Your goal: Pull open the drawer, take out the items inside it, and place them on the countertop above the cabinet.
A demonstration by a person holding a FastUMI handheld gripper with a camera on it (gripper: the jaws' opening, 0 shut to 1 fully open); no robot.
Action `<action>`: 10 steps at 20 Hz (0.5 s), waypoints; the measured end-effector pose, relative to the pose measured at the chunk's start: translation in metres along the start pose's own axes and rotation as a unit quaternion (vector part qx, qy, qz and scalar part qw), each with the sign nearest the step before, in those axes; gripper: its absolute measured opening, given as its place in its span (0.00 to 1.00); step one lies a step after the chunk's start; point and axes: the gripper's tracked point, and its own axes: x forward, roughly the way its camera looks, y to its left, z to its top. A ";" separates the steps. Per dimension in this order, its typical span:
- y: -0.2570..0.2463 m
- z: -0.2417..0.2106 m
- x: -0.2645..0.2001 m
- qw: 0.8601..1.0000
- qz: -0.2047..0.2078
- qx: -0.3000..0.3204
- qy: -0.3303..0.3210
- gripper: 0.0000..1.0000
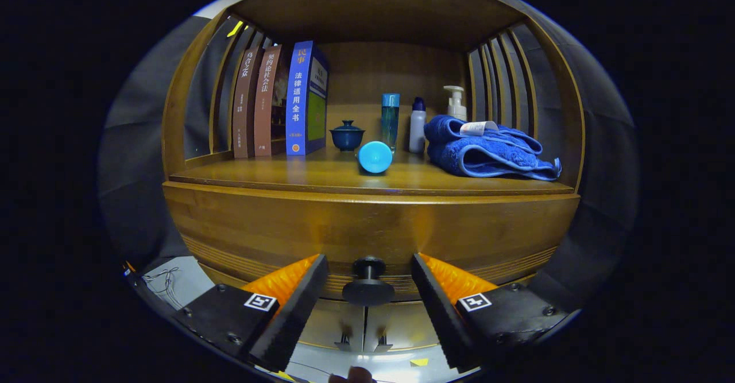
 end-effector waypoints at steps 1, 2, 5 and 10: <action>0.005 0.003 -0.002 1.000 0.009 0.008 -0.004 0.99; 0.005 0.008 -0.006 1.000 0.010 0.008 -0.012 1.00; 0.005 0.026 -0.024 0.999 0.007 0.005 -0.034 0.99; 0.000 0.062 -0.069 0.998 0.001 -0.020 -0.067 0.99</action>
